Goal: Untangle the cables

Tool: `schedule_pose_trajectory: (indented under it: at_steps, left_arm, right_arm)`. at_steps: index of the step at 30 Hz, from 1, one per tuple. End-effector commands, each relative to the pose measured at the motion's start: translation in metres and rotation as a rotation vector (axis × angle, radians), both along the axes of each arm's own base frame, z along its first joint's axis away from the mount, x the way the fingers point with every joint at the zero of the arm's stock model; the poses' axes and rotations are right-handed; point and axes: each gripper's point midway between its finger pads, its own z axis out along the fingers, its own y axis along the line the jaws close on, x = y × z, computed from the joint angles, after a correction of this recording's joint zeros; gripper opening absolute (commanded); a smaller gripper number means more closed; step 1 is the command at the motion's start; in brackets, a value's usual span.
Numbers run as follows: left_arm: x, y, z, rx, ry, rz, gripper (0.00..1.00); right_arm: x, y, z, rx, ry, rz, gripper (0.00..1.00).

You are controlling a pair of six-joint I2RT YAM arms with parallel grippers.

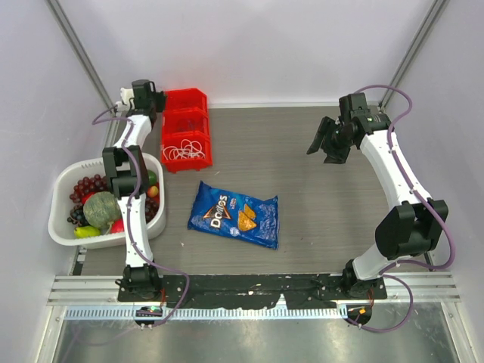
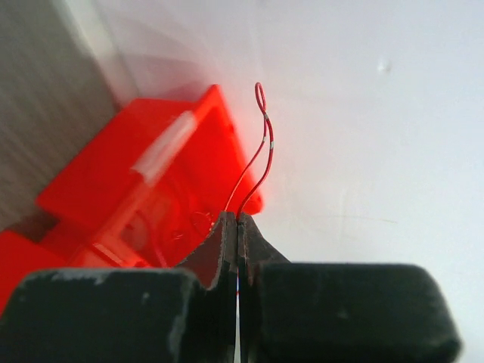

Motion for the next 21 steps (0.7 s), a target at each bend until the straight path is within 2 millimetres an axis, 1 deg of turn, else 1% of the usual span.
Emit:
schedule_pose_trajectory:
  at_steps: [1,2,3,7,8,12,16,21]
  left_arm:
    - [0.02,-0.013,0.074,0.047,-0.252,-0.071,0.0]
    - [0.022,-0.014,0.08,0.057,-0.265,-0.078,0.0]
    - [0.024,-0.015,0.09,0.073,-0.288,-0.085,0.0]
    - [0.026,-0.019,0.112,0.121,-0.332,-0.102,0.0]
    - [0.025,-0.027,0.117,0.13,-0.345,-0.14,0.0]
    - [0.024,-0.033,0.143,0.183,-0.404,-0.172,0.0]
    - [0.02,-0.04,0.173,0.252,-0.47,-0.198,0.0]
    - [0.013,-0.047,0.218,0.286,-0.593,-0.209,0.0]
  right_arm:
    - [0.012,0.002,0.019,0.013,-0.062,-0.004,0.65]
    - [0.012,0.002,0.019,0.013,-0.062,-0.004,0.65]
    - [0.013,0.002,0.019,0.012,-0.062,-0.003,0.65]
    - [0.014,0.003,0.018,0.012,-0.061,-0.003,0.65]
    - [0.015,0.003,0.017,0.012,-0.059,-0.004,0.65]
    - [0.016,0.003,0.018,0.011,-0.06,-0.001,0.65]
    - [0.018,0.003,0.019,0.01,-0.065,0.003,0.65]
    - [0.018,0.003,0.017,0.008,-0.058,0.006,0.65]
